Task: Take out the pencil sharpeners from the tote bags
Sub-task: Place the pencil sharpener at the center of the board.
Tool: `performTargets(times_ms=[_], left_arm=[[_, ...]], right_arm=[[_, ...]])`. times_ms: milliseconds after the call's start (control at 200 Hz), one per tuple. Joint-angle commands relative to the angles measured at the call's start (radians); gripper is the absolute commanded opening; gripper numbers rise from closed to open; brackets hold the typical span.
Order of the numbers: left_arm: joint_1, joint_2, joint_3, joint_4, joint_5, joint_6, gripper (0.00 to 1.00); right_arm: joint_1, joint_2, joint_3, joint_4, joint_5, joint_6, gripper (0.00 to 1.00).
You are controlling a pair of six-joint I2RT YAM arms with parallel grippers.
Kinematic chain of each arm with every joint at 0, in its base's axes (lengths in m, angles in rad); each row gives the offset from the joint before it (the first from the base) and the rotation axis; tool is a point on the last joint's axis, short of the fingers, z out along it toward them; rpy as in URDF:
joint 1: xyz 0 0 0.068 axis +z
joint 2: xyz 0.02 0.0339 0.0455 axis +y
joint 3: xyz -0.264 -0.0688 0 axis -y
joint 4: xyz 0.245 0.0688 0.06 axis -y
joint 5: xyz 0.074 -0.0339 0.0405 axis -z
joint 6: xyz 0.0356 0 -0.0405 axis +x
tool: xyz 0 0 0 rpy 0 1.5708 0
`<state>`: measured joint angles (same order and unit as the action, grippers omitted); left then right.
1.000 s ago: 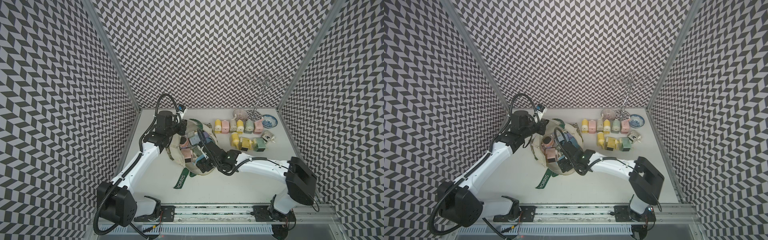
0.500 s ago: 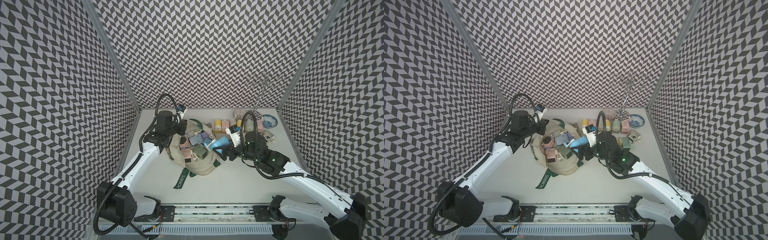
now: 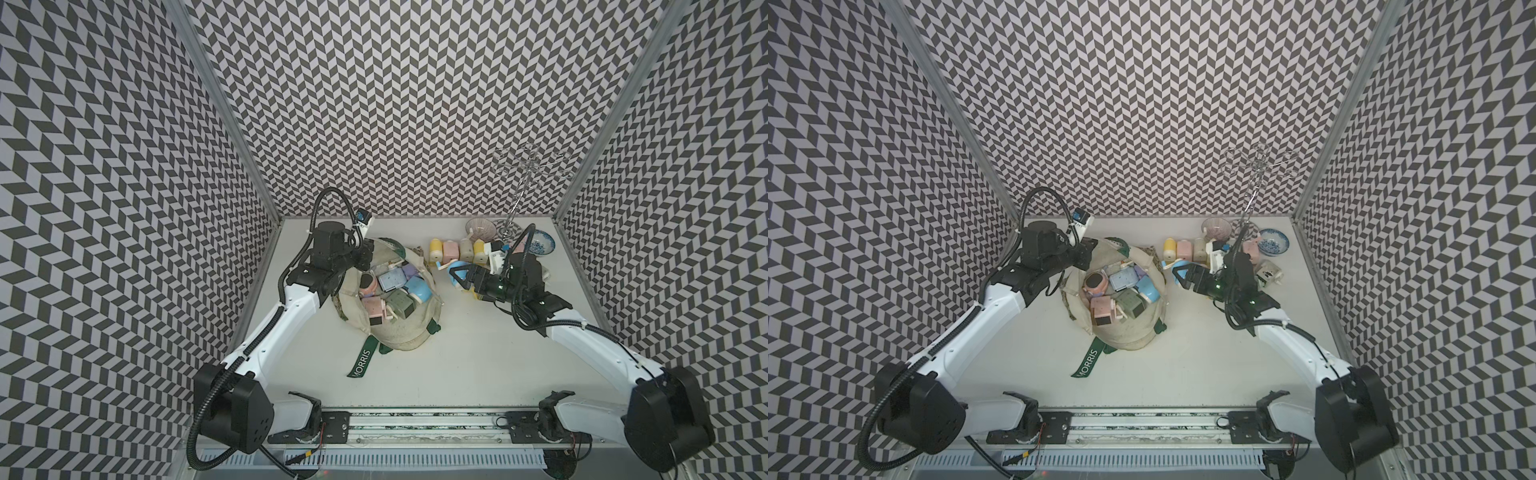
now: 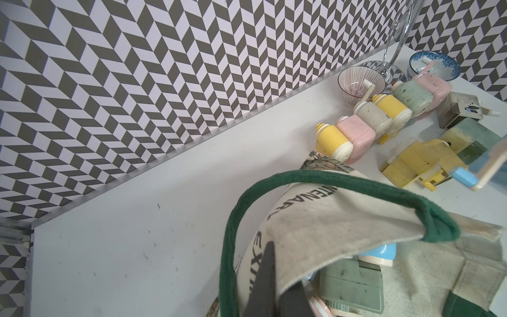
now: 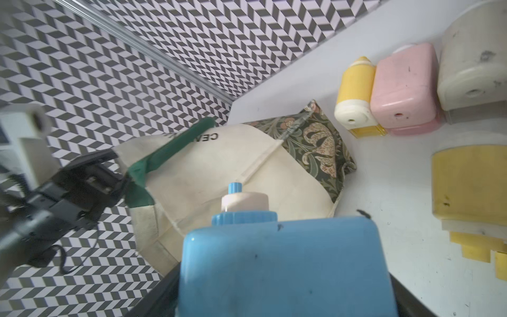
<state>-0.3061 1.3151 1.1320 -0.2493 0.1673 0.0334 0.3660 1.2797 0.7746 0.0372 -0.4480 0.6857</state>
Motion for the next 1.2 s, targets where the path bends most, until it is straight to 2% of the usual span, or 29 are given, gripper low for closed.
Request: performTargets(times_ms=[0,90,290,416,516,766,1197], left_arm=[[0.004,-0.032,0.046,0.040,-0.025,0.018,0.00],[0.004,-0.031,0.047,0.038,-0.036,0.020,0.00],[0.004,-0.028,0.049,0.032,-0.054,0.019,0.00],[0.004,-0.028,0.049,0.031,-0.054,0.020,0.00],[0.003,-0.027,0.048,0.032,-0.053,0.020,0.00],[0.004,-0.022,0.050,0.032,-0.047,0.018,0.00],[0.004,-0.020,0.051,0.029,-0.044,0.016,0.00]], right_arm=[[0.001,0.101,0.052,0.117,-0.002,0.062,0.73],[0.002,0.217,0.100,0.098,0.014,0.072,0.72],[0.027,0.370,0.142,0.173,0.101,0.124,0.72],[0.068,0.464,0.228,0.106,0.215,0.065,0.73],[0.111,0.521,0.298,0.033,0.353,-0.008,0.73],[0.201,0.604,0.407,-0.075,0.638,-0.130,0.75],[0.222,0.693,0.463,-0.164,0.755,-0.190,0.78]])
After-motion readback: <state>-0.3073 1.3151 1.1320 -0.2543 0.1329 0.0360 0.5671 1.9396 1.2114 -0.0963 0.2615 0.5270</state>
